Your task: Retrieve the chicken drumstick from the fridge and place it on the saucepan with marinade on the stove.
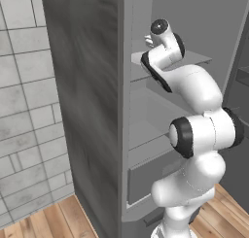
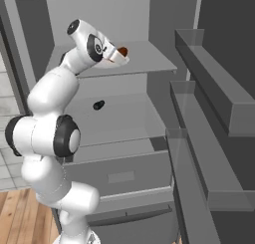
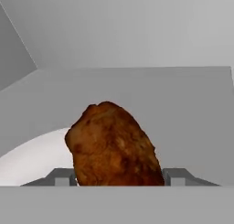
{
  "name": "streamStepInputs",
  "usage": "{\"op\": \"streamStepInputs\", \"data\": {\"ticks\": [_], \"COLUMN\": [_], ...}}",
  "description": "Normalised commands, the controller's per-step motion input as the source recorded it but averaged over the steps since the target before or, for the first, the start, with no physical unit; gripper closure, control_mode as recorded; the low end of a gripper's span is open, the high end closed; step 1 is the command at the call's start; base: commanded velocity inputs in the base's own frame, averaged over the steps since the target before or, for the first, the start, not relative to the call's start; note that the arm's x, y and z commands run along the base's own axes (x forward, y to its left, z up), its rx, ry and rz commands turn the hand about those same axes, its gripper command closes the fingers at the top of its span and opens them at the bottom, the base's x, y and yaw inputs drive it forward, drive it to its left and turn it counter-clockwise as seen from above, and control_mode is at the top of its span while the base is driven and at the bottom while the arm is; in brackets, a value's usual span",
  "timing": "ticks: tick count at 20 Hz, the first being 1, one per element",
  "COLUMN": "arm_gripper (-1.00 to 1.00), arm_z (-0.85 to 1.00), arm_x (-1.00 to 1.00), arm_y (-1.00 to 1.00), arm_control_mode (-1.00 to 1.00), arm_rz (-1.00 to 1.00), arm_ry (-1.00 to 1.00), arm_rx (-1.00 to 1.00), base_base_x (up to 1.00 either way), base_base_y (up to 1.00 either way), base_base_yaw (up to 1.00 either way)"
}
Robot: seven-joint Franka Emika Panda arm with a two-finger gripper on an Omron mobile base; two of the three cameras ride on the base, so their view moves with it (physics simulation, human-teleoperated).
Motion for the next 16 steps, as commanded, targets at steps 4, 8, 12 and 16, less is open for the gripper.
{"op": "streamStepInputs", "data": {"ticks": [4, 8, 12, 16], "arm_gripper": [1.0, 1.0, 1.0, 1.0], "arm_z": [0.25, 0.24, 0.11, 0.0], "arm_x": [-0.97, -1.0, -1.0, -1.0], "arm_y": [-0.18, 0.0, 0.0, 0.04], "arm_control_mode": [-1.0, -1.0, -1.0, -1.0], "arm_rz": [0.08, 0.11, 0.12, 0.1], "arm_ry": [-0.01, 0.03, 0.03, 0.04], "arm_rx": [0.0, 0.0, 0.0, 0.0], "base_base_x": [0.0, 0.0, 0.0, 0.0], "base_base_y": [0.0, 0.0, 0.0, 0.0], "base_base_yaw": [0.0, 0.0, 0.0, 0.0]}}
